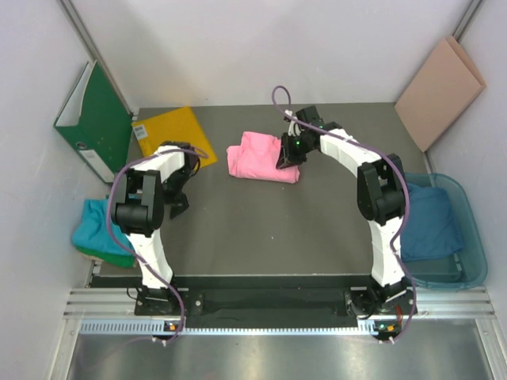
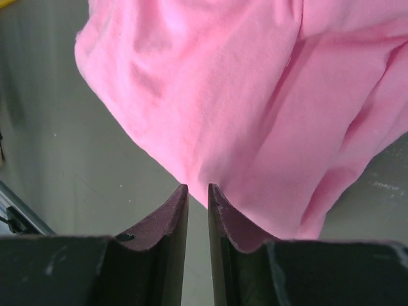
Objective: Fold and stack the t-shirts
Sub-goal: Put the neatly folded tshirt into the corner of the board with the left arm
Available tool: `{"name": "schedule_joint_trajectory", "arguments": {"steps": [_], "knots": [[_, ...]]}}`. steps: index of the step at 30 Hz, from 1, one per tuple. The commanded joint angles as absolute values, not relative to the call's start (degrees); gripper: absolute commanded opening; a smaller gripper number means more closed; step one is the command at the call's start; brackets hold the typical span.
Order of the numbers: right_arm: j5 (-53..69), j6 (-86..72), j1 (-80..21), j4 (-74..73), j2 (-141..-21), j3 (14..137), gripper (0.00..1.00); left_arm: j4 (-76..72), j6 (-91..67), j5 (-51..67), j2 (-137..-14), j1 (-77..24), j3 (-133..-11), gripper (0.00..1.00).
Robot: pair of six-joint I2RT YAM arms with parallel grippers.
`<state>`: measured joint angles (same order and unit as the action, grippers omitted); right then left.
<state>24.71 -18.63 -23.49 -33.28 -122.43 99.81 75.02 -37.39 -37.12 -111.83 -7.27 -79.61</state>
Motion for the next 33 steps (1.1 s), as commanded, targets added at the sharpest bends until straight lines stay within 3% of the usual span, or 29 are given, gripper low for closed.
{"name": "schedule_joint_trajectory", "arguments": {"steps": [1,9,22,25,27,33], "knots": [[25.75,-16.61,-23.38,-35.24,-123.57,105.99,0.2,77.71,-40.78,-38.32,-104.6,-3.7,-74.89,0.99],[27.07,-16.96,-23.29,-36.39,-124.89,107.4,0.2,71.55,-38.41,-38.85,-105.63,2.37,-68.21,0.99],[29.44,-18.19,-22.24,-36.65,-125.59,109.6,0.21,66.88,-34.9,-38.5,-117.24,9.31,-71.1,0.97],[29.71,-18.28,-22.06,-36.65,-125.42,109.69,0.22,65.92,-33.06,-38.67,-118.56,11.33,-72.07,0.78],[29.62,-18.28,-21.89,-36.65,-125.25,109.42,0.22,65.13,-31.82,-37.62,-119.26,13.09,-72.51,0.0],[29.53,-18.28,-21.27,-36.65,-124.81,109.16,0.28,65.31,-30.24,-35.25,-120.76,13.89,-73.48,0.0]]}}
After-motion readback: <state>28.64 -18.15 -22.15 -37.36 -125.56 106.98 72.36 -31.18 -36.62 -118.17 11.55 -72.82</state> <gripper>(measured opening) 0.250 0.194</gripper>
